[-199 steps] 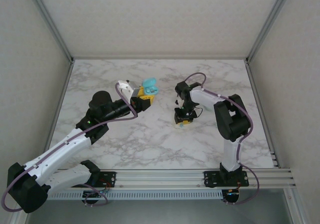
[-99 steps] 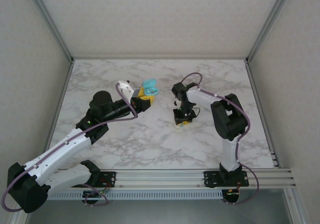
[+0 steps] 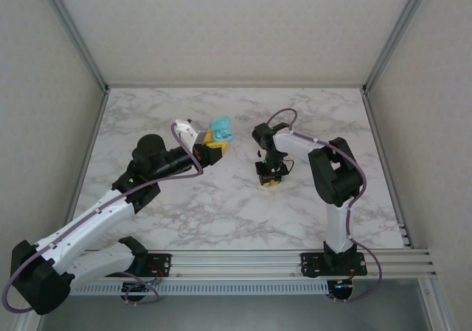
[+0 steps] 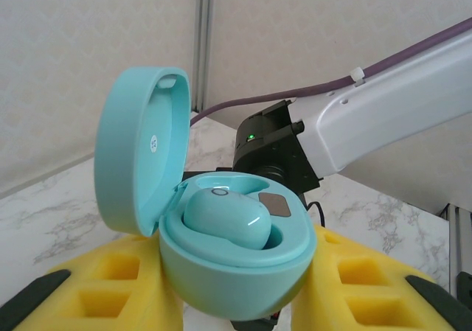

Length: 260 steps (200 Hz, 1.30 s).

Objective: Insert the wireless bluetooth earbuds into the charging case

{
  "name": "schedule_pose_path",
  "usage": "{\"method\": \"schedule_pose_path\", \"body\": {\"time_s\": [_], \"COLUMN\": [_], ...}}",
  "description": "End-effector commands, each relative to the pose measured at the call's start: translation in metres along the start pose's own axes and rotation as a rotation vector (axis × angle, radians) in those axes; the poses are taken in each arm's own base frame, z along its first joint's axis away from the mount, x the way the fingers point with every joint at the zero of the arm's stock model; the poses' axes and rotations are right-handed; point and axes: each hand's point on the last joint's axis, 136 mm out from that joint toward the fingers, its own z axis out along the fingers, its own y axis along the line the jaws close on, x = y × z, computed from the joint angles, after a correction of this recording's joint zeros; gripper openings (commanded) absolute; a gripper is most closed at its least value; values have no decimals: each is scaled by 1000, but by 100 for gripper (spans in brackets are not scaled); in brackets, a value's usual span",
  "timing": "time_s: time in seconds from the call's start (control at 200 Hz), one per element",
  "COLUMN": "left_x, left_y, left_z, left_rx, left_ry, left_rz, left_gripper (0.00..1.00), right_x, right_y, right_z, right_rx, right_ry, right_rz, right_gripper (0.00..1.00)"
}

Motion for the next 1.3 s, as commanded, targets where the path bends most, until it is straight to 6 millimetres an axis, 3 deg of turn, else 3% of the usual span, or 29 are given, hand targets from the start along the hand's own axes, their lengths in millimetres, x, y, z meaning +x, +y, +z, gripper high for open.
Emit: {"method": "schedule_pose_path", "body": {"time_s": [0.0, 0.12, 0.25, 0.415, 0.606, 0.861, 1.296], "left_x": [-10, -8, -1, 9, 17, 15, 11], "left_y": [-3, 0, 7, 8, 0, -4, -7], "left_z": [-2, -3, -4, -3, 5, 8, 10], "left_rx": [4, -11, -26, 15, 93, 129, 144], "left_ry": [-27, -20, -5, 21, 46, 50, 43], "left_rz": [18, 31, 44, 50, 64, 102, 97], "left_gripper": [29, 28, 28, 28, 28, 28, 28], "right_x": [-1, -1, 4, 28, 51, 58, 45], "right_y": [12, 36, 66, 104, 128, 136, 146], "right_z": [-32, -80, -156, -249, -312, -329, -316], "right_rx": [-65, -259, -556, -878, -1101, -1140, -1128], "right_ry": [-85, -192, -324, -420, -453, -474, -464], "right_rz": [9, 14, -9, -128, -237, -270, -257], "right_gripper": [18, 18, 19, 19, 19, 20, 21]}}
